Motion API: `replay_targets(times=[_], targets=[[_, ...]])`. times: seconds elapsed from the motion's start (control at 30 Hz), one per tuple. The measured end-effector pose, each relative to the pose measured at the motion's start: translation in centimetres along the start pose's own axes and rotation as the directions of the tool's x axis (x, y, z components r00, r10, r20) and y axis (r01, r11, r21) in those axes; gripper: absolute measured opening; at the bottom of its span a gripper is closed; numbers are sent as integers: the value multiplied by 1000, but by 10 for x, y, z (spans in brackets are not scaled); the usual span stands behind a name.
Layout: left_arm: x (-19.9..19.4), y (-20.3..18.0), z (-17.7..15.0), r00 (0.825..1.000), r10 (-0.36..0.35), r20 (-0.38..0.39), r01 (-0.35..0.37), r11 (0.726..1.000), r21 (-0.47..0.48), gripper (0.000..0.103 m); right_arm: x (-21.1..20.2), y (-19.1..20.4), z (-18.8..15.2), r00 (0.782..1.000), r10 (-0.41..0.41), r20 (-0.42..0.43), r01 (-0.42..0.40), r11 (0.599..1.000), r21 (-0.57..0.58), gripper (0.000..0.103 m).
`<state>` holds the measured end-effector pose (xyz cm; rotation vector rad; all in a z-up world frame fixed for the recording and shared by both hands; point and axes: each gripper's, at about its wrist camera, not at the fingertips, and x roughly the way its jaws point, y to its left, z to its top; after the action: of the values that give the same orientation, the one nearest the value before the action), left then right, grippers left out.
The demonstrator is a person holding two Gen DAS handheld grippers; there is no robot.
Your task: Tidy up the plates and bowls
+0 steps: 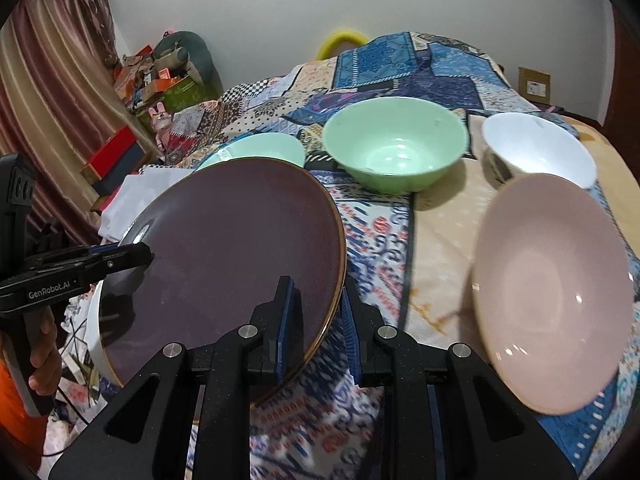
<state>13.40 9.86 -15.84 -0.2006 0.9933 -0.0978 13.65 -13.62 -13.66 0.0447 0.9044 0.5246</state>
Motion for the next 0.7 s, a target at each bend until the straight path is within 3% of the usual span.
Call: replay_targets(times=[0.7], targets=[[21, -55, -28, 996, -37, -85, 40, 999, 34, 29, -27, -38, -36, 998, -59, -16, 60, 996, 65, 21]])
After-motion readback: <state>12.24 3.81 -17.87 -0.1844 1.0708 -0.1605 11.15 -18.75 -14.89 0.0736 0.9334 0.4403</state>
